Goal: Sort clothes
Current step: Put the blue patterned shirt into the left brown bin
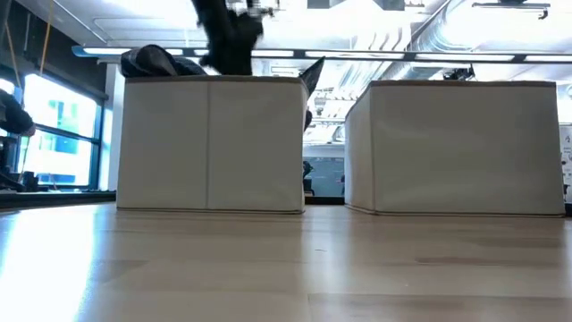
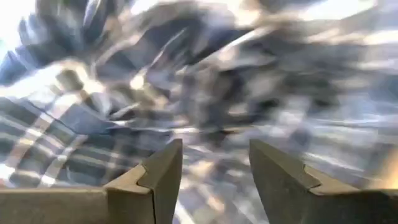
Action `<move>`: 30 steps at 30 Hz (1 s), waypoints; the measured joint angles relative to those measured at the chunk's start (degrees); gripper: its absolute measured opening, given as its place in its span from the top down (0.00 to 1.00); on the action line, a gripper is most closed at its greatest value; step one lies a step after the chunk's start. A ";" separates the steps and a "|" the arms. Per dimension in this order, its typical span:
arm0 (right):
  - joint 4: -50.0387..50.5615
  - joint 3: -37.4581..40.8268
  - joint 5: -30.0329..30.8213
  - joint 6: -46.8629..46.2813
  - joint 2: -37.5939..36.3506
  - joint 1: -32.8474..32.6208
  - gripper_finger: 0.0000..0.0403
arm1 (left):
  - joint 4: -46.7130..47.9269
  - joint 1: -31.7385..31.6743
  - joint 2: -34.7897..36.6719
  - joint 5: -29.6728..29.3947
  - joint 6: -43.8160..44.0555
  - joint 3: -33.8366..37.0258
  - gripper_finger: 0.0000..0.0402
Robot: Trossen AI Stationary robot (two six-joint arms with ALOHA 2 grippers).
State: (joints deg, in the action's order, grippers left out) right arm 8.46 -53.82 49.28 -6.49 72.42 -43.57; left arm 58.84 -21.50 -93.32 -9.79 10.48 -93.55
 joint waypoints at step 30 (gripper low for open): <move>1.49 0.00 0.02 -1.61 0.00 0.07 0.56 | -9.96 -9.74 -10.68 1.78 2.89 19.68 0.89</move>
State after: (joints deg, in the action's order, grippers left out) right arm 9.95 -53.82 49.30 -8.10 72.42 -43.51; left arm 48.88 -31.24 -104.00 -8.02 13.37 -73.87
